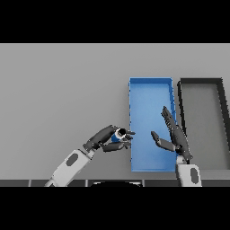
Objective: Pick up the blue pipe and place it into the blue bin.
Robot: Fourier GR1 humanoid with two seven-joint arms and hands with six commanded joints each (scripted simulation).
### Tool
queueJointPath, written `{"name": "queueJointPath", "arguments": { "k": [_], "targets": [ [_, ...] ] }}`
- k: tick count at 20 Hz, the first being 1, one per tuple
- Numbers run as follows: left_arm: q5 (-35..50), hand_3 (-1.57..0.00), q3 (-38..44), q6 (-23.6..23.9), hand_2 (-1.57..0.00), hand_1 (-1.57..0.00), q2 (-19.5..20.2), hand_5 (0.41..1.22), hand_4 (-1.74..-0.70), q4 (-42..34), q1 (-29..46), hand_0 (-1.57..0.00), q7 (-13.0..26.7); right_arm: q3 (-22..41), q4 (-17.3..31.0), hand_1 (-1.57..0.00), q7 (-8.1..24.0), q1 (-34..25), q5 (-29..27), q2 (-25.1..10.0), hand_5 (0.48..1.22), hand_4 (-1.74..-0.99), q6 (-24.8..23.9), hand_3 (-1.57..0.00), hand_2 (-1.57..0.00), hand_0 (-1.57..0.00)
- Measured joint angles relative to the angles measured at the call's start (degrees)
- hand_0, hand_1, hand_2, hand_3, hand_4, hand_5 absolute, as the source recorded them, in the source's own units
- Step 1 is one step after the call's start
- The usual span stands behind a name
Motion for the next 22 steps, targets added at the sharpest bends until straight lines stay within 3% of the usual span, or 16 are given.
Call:
{"name": "queueJointPath", "arguments": {
  "k": [2,5,8,11,13,16,22],
  "targets": [
    [0.12,-1.50,-0.13,-0.20,-1.57,-1.57,-0.29,1.221,-1.74,-0.20,-0.18,-1.57,0.19,-0.33,-3.29,0.00,1.54,-1.60,-7.17,-3.49,0.558,-1.256,6.01,0.00,0.00,0.00],
    [0.37,-1.49,0.38,-0.53,-1.57,-1.57,0.20,1.221,-1.74,-0.21,-0.58,-1.57,0.30,1.30,-8.84,0.00,8.62,-4.94,-14.42,-8.62,0.500,-1.314,11.48,0.00,0.00,0.00],
    [-0.13,-1.49,0.27,-0.65,-1.57,-1.57,-0.14,1.221,-1.74,0.46,-0.86,-1.57,0.11,3.52,-12.05,0.00,15.89,-10.64,-19.74,-12.02,0.502,-1.306,13.91,0.00,0.00,0.00],
    [-0.39,-1.48,0.39,-0.69,-1.57,-1.57,0.41,1.221,-1.74,-0.30,-0.69,-1.57,0.06,6.88,-12.98,0.00,19.49,-15.36,-21.00,-12.35,0.517,-1.311,15.80,0.00,0.00,0.00],
    [-0.25,-1.49,0.51,-1.07,-1.57,-1.57,0.41,1.221,-1.74,-0.11,-0.85,-1.57,-0.02,9.67,-11.83,0.00,20.68,-18.70,-17.99,-11.27,0.523,-1.294,16.98,0.00,0.00,0.00],
    [0.41,-1.50,0.18,-1.93,-1.57,-1.57,0.36,1.221,-1.74,-0.87,-0.14,-1.57,-0.34,12.44,-10.24,0.00,22.79,-23.12,-18.18,-9.65,0.530,-1.241,18.49,0.00,0.00,0.00],
    [0.53,-1.54,0.84,-3.43,-1.57,-1.57,0.55,1.221,-1.74,0.52,-1.00,-1.57,-0.60,16.29,-6.28,0.00,26.33,-29.98,-17.02,-5.19,0.511,-1.219,19.11,0.00,0.00,0.00]
  ]
}}
